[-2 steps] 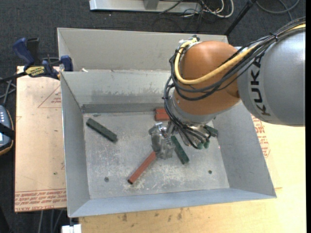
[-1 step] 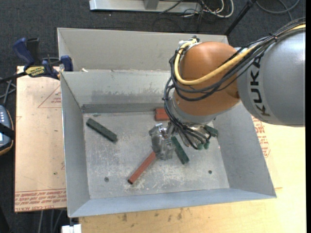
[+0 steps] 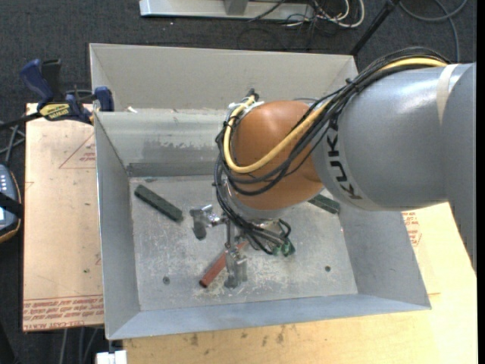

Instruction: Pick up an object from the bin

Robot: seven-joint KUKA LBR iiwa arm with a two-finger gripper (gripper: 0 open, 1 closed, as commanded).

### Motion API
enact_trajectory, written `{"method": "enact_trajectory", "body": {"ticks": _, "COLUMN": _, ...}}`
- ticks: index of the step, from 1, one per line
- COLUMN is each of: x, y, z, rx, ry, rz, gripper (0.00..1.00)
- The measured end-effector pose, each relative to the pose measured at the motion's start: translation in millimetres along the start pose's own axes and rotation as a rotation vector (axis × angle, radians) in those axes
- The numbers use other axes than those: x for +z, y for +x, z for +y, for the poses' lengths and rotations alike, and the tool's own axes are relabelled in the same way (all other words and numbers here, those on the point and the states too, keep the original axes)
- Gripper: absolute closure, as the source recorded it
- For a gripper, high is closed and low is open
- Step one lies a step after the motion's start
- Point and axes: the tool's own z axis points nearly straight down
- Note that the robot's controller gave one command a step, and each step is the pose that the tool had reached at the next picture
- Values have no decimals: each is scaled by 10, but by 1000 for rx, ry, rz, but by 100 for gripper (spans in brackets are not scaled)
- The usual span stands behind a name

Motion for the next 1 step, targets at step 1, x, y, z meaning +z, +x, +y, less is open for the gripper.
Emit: {"method": "enact_trajectory", "body": {"ticks": 1, "x": -7, "y": -4, "z": -8, "rx": 1, "ry": 1, "rz": -2, "gripper": 0}}
